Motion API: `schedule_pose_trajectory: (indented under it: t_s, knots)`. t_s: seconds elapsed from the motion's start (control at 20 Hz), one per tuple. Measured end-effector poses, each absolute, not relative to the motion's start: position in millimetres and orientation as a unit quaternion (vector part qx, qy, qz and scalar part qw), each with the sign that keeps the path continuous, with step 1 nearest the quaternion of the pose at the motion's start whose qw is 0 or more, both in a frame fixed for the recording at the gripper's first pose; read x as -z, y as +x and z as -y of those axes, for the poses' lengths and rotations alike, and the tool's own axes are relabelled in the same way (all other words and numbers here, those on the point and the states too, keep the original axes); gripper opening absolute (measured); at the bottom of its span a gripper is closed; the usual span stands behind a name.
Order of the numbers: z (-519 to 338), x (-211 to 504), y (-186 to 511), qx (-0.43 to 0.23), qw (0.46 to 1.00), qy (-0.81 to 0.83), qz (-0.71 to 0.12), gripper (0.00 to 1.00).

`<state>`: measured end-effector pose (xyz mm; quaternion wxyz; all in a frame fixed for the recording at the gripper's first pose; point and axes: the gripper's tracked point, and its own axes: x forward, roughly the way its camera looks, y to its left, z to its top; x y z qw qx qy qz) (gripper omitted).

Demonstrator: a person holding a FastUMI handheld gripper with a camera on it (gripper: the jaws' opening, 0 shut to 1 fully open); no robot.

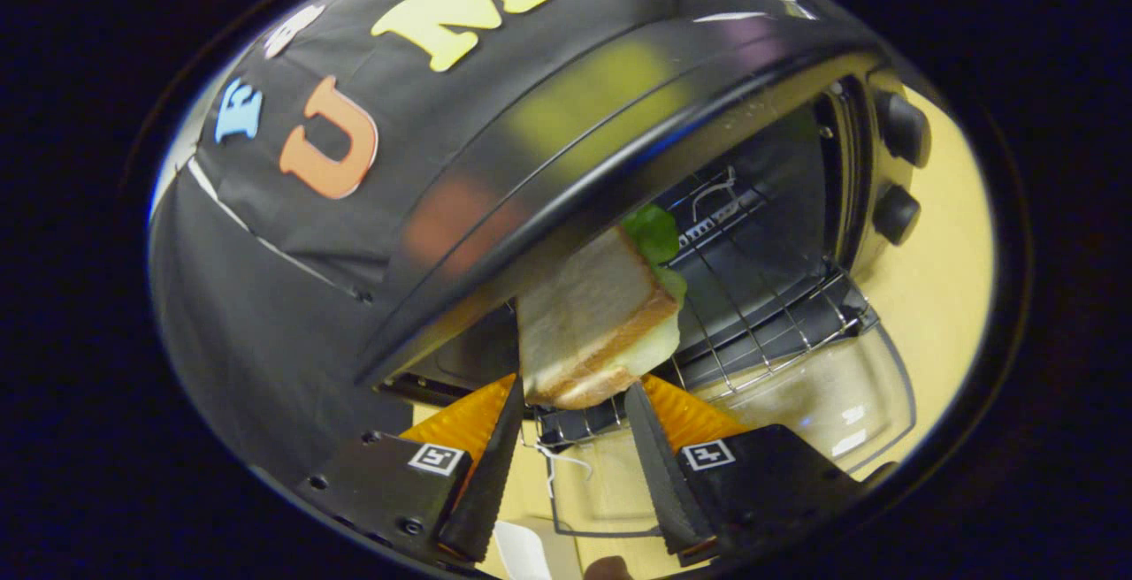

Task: Open the toaster oven, put the food inside, and close the toaster oven door.

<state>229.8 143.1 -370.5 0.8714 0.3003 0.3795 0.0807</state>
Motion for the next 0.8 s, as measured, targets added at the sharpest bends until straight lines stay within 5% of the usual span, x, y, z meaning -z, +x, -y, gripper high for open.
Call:
schedule_pose_trajectory:
  t_s: [0.8]
  knots:
    - [-106.8,265.0,103.1,-0.106,0.943,0.079,-0.306,0.8]
